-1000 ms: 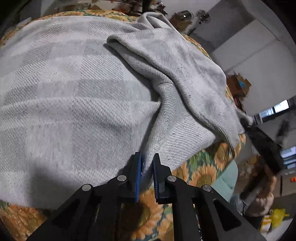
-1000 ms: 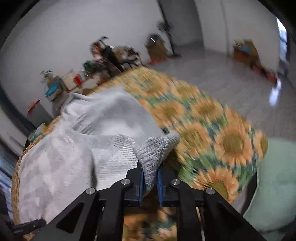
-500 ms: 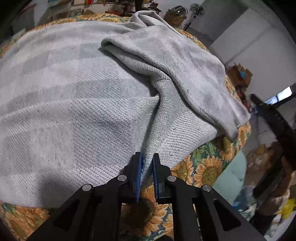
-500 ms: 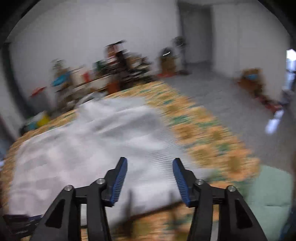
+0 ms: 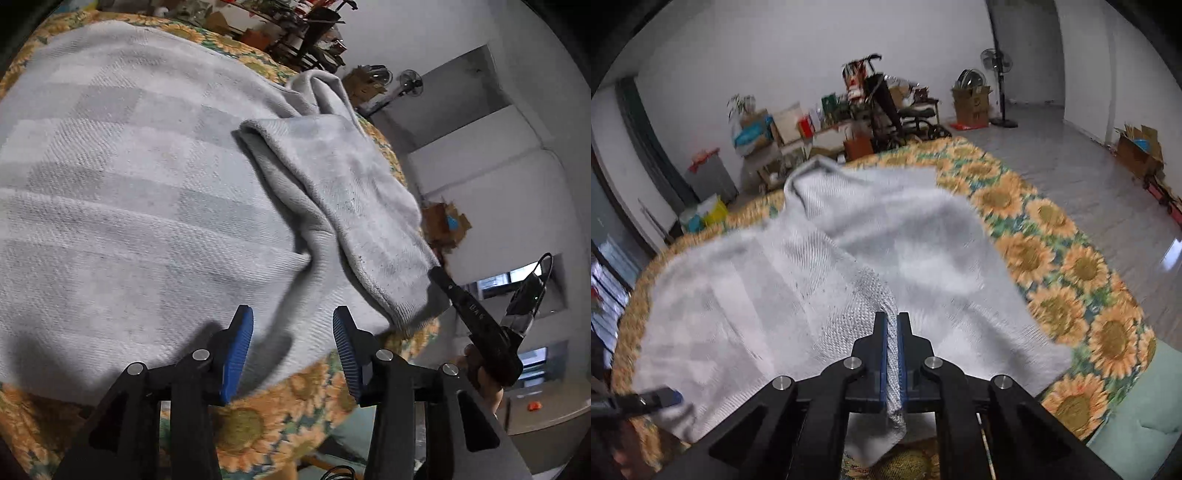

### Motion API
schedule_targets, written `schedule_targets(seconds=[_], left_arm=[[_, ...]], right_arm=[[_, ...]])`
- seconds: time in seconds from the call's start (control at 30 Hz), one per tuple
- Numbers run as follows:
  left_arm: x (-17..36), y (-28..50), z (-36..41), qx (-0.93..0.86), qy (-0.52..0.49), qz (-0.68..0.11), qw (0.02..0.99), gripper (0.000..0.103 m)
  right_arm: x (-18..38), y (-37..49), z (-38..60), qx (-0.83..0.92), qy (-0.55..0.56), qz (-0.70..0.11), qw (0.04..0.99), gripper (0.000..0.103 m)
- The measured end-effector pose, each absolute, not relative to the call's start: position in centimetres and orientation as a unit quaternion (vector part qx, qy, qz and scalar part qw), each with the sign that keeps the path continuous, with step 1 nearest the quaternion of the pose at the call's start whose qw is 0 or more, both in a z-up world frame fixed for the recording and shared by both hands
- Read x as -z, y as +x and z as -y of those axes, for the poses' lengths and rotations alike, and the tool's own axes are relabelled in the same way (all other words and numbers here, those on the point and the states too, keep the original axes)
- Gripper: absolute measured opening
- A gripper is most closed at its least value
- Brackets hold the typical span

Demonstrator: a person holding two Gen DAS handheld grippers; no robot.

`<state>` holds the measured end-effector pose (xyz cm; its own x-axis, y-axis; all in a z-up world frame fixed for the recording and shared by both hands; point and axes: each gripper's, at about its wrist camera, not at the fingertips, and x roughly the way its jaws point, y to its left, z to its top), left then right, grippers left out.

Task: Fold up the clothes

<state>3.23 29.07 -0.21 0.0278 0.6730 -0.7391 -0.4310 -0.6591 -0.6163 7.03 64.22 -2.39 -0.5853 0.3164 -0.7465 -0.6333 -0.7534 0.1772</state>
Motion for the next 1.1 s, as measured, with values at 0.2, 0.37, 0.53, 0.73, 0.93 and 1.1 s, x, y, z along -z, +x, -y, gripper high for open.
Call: schedule_targets(seconds=[0.2,0.37,0.53,0.73,0.93,1.1], left_arm=[[0.9,3.2,-29.1,-0.682,-0.607,0.095,0.396,0.046],[1.2,3.3,-29.2,-0.677,-0.614,0.090,0.395,0.046],[1.1,3.8,-28.9,-0.671,-0.614,0.094,0.405,0.046],[1.2,5.2,-28.7,-0.670,-0.615,0.079,0.409,0.046],[1.2,5.2,-27.2,-0.684,-0.609,0.087,0.392,0.048],[1.2,4.9,-25.9,-0.696,-0.604,0.099,0.376,0.056]], right_arm=[[3.2,10.2,-64.5,-0.846,-0.364,-0.258,0.293,0.005],[2.5,13.5,-65.4,-0.842,-0.330,-0.290,0.313,0.004],[-1.0,18.3,-64.5,-0.837,-0.300,-0.261,0.375,0.000],[2.5,18.2,-63.3,-0.826,-0.329,-0.310,0.337,0.041],[5.4,14.5,-63.2,-0.822,-0.343,-0.339,0.302,0.044],[4.2,12.1,-62.6,-0.838,-0.353,-0.308,0.278,0.003]])
